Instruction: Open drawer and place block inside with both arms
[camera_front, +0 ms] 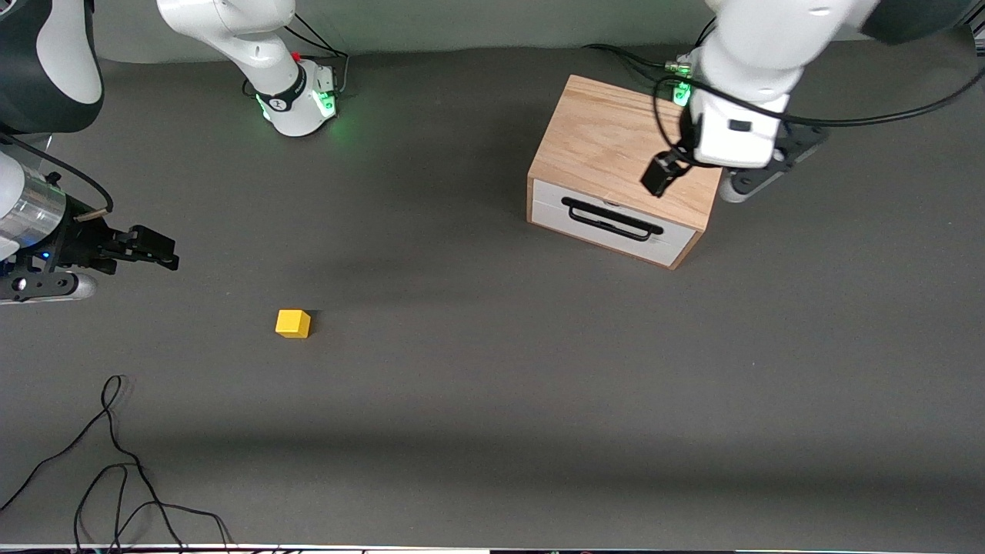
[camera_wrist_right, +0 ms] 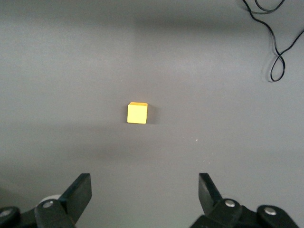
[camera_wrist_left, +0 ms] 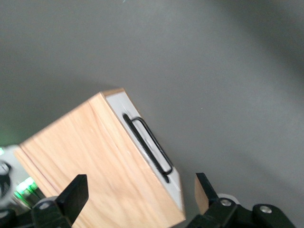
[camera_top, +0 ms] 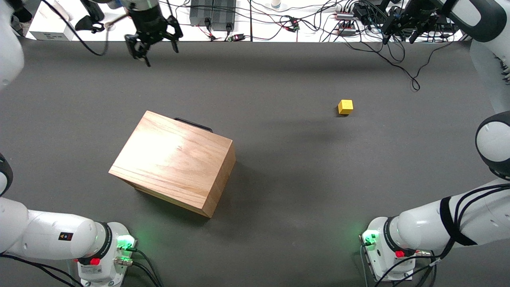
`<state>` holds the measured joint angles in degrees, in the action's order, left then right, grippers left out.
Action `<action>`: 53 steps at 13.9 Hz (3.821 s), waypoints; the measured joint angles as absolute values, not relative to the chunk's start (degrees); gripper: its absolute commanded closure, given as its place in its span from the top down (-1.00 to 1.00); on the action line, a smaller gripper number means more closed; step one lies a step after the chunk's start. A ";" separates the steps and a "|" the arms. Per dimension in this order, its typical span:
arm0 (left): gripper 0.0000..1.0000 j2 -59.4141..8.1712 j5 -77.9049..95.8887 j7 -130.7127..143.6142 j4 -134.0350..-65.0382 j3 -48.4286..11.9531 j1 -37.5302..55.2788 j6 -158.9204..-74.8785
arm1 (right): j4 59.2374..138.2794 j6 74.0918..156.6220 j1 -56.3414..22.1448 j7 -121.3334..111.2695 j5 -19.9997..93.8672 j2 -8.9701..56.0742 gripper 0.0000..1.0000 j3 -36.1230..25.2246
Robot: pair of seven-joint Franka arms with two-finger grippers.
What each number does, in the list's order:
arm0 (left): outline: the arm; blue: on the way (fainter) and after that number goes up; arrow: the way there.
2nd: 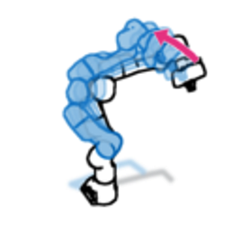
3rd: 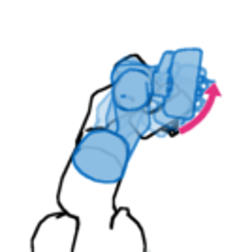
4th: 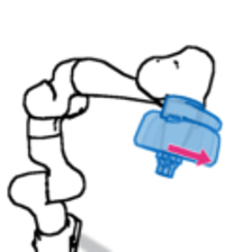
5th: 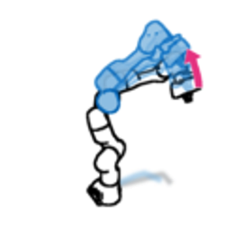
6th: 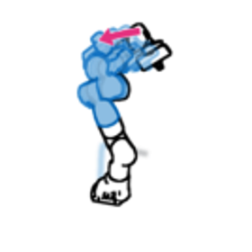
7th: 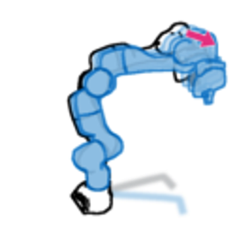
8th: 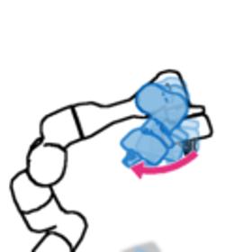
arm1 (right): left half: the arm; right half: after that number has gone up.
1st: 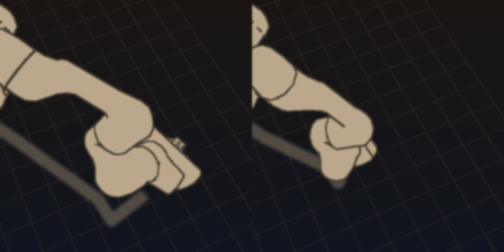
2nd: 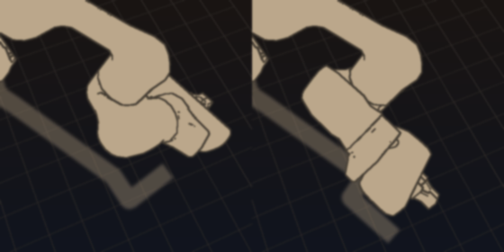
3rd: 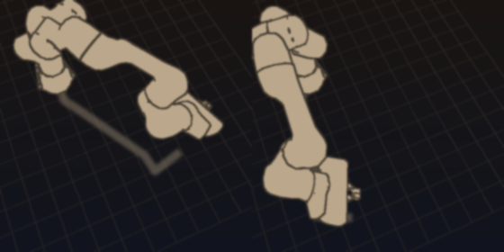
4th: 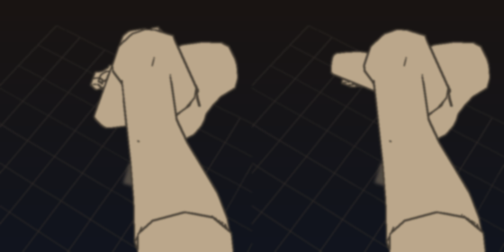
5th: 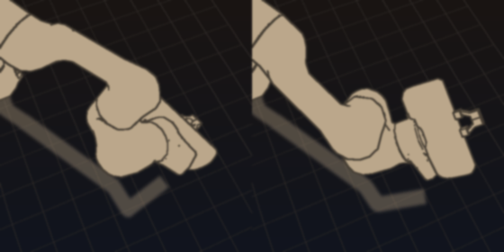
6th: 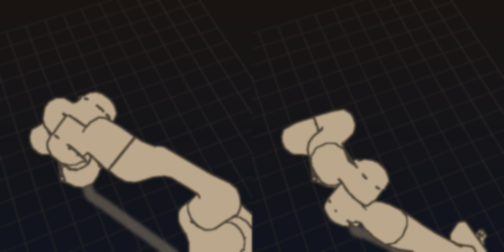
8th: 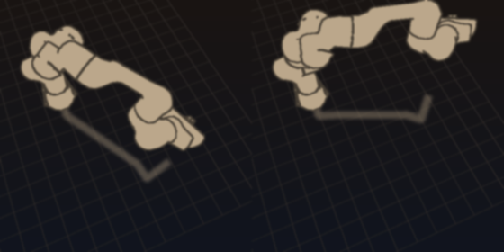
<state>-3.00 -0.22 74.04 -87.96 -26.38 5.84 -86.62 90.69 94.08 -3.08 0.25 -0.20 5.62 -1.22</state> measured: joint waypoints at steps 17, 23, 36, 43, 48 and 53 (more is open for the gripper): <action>1.00 -14.50 -0.23 96.83 -96.71 -28.53 7.04 -96.33 | 89.68 93.86 -3.27 0.25 -0.20 6.65 1.00 -0.83; 1.00 -15.24 -0.24 99.30 -106.30 -28.62 7.07 -106.64 | 89.24 93.86 -3.28 0.25 -0.20 6.84 1.00 -0.53; 1.00 -21.59 -2.46 103.43 -107.55 -28.50 7.06 -110.86 | 89.22 93.82 -3.28 0.25 -0.20 6.91 1.00 -0.52; 1.00 -23.54 -3.52 103.91 -107.51 -28.45 7.06 -112.34 | 89.22 93.79 -3.30 0.26 -0.20 6.93 1.00 -0.51; 1.00 -24.18 -4.06 104.00 -107.26 -28.29 6.96 -113.24 | 89.22 93.79 -3.30 0.26 -0.20 6.94 1.00 -0.47; 1.00 -24.90 -5.12 104.02 -105.44 -28.23 6.94 -113.26 | 89.22 93.78 -3.30 0.26 -0.20 6.94 1.00 -0.46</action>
